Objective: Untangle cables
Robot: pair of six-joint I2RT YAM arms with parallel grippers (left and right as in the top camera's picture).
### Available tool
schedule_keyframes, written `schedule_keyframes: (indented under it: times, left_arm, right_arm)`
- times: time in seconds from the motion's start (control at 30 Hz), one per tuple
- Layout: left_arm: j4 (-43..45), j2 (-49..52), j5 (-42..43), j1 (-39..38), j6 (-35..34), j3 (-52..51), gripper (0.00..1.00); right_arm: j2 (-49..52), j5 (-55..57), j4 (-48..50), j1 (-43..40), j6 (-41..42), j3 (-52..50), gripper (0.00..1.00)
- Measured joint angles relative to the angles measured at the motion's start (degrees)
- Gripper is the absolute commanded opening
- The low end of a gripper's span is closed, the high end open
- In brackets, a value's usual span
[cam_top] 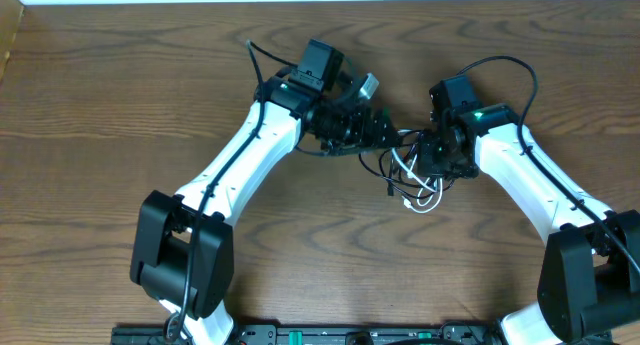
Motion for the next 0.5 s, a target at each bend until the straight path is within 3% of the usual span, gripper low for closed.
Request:
schedule_keyframes:
  times: [0.07,0.4,0.5]
  left_arm:
    - [-1.18,0.0,-2.05,-0.66,0.39,0.0,0.45]
    - [-5.9,0.0,-13.33,-2.19,3.23,0.0,0.43]
    - [-7.52,0.0,-16.22,-2.19,3.45,0.0,0.34]
  right_arm:
    - [0.0,0.0,0.13,0.02,0.0,0.02,0.06]
    - [0.0,-0.02,0.35,0.02,0.0,0.02,0.07]
    - [0.0,0.0,0.35,0.0,0.17,0.02,0.07]
